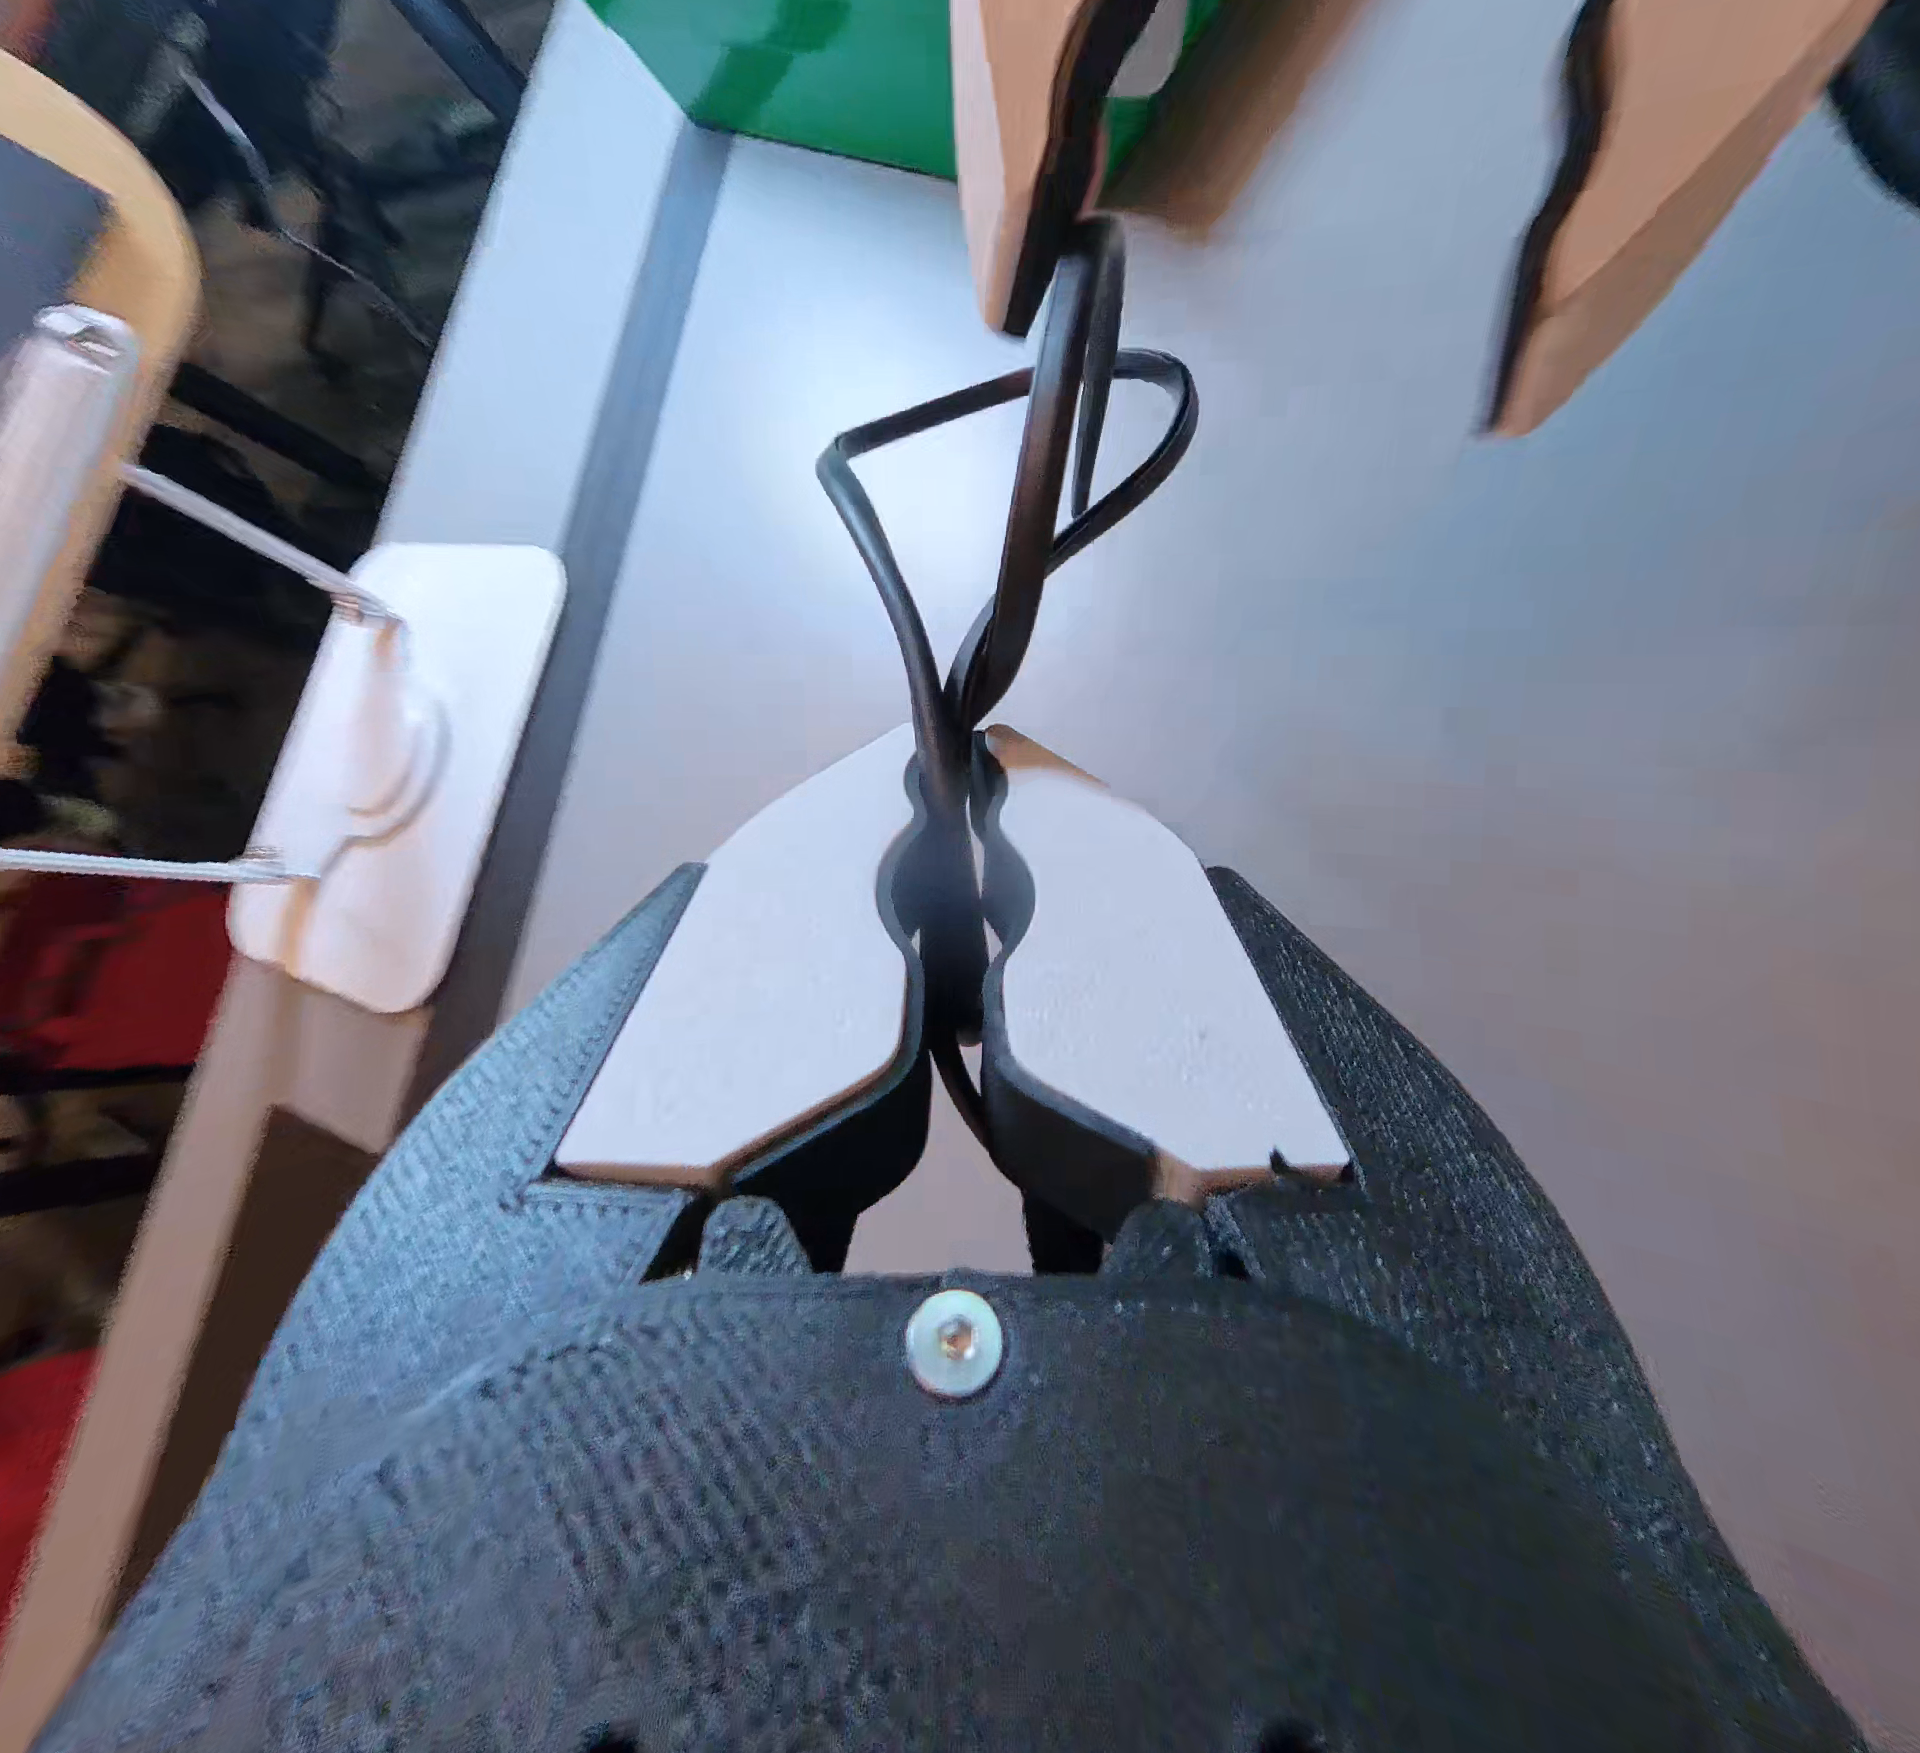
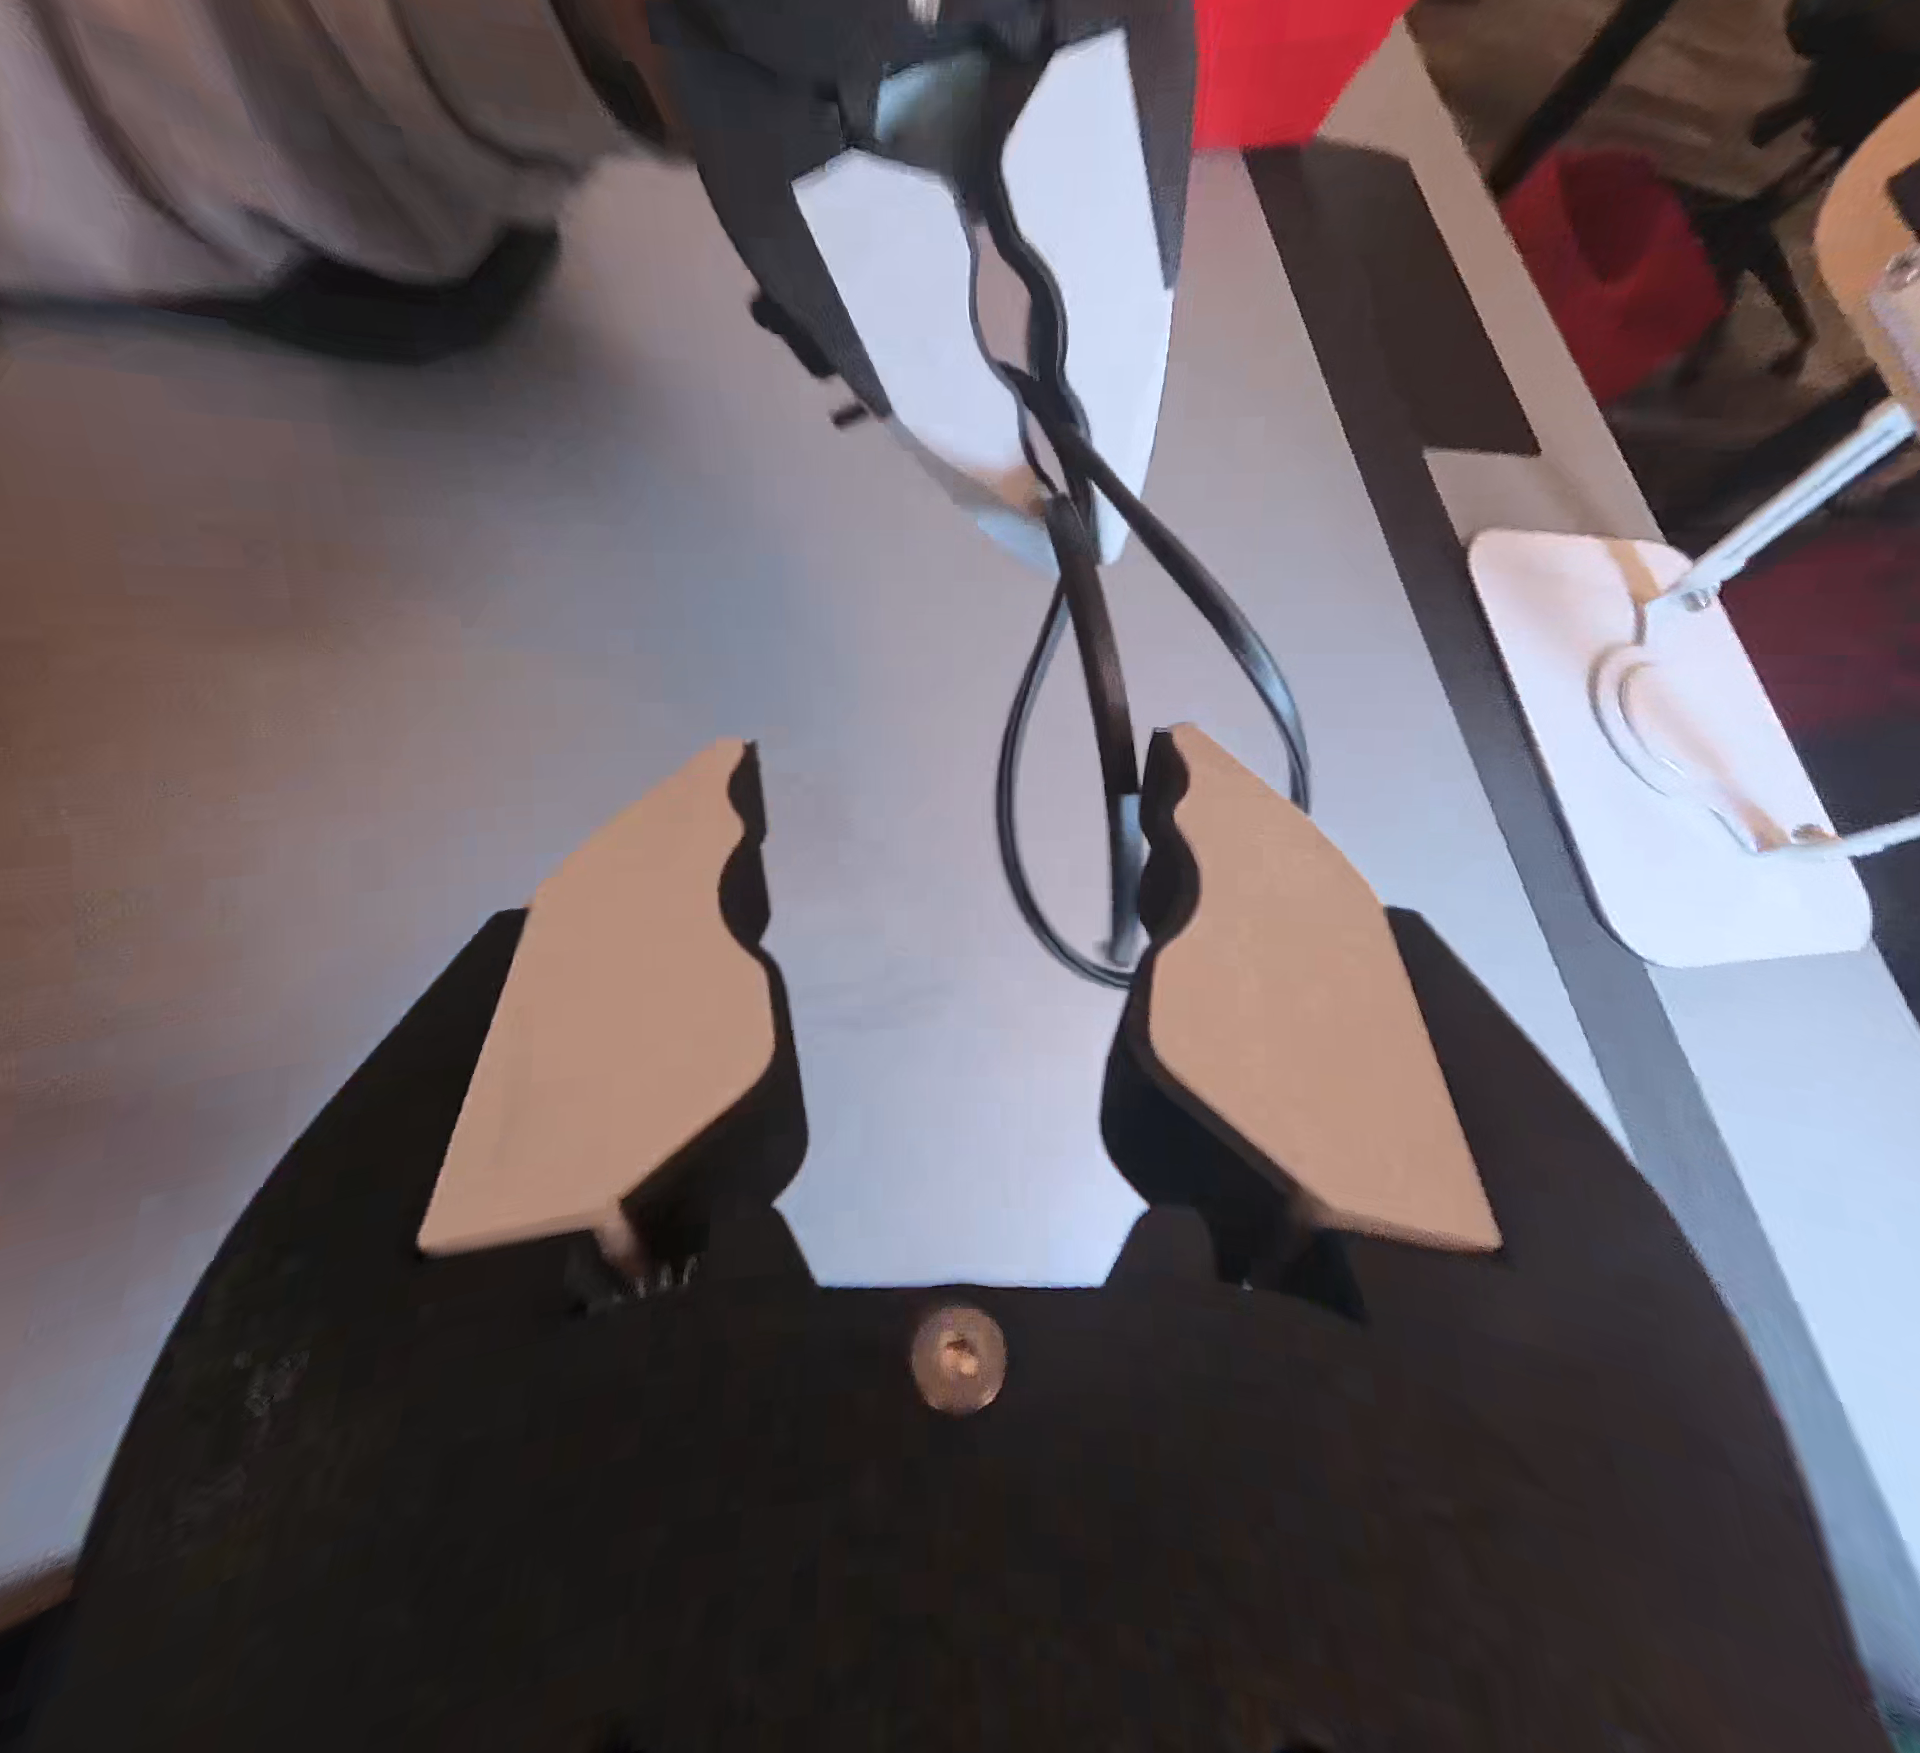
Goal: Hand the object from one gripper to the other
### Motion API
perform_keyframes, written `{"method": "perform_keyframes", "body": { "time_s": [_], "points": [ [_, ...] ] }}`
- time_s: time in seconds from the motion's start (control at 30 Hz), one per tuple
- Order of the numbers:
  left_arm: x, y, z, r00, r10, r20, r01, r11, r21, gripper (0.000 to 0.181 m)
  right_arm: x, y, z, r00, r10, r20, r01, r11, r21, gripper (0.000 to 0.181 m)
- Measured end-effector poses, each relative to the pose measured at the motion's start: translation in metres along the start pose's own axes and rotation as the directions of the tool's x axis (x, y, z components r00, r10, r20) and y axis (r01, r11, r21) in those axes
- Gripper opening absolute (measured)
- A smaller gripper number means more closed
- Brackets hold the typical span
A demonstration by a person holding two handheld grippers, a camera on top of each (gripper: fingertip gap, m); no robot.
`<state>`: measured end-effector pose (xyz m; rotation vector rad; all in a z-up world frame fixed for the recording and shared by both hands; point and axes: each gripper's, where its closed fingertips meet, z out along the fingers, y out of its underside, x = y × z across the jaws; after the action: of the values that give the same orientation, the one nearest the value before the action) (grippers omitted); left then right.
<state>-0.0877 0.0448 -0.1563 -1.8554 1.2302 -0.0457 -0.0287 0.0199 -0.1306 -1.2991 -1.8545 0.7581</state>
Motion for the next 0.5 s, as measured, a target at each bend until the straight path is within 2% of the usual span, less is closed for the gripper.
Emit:
{"method": "perform_keyframes", "body": {
  "time_s": [0.03, 0.17, 0.27, 0.37, 0.5],
  "points": [
    [-0.005, -0.001, -0.004, 0.997, 0.058, 0.042, -0.058, 0.998, 0.008, 0.005, 0.0, -0.009, -0.008, 1.0, 0.02, 0.013, -0.02, 0.999, 0.049, 0.074],
    [-0.016, -0.008, -0.014, 0.953, 0.244, 0.18, -0.252, 0.967, 0.023, 0.004, -0.006, -0.037, -0.043, 0.992, 0.073, 0.107, -0.096, 0.97, 0.225, 0.079],
    [-0.011, -0.019, -0.018, 0.896, 0.37, 0.247, -0.398, 0.914, 0.075, 0.004, -0.006, -0.048, -0.059, 0.986, 0.1, 0.137, -0.137, 0.945, 0.296, 0.076],
    [-0.011, -0.03, -0.021, 0.773, 0.5, 0.391, -0.562, 0.826, 0.056, 0.004, 0.007, -0.045, -0.057, 0.975, 0.191, 0.114, -0.216, 0.934, 0.285, 0.058],
    [-0.011, -0.045, -0.025, 0.595, 0.586, 0.55, -0.696, 0.718, -0.013, 0.004, 0.009, -0.035, -0.039, 0.931, 0.315, 0.183, -0.35, 0.912, 0.214, 0.058]
  ]
}}
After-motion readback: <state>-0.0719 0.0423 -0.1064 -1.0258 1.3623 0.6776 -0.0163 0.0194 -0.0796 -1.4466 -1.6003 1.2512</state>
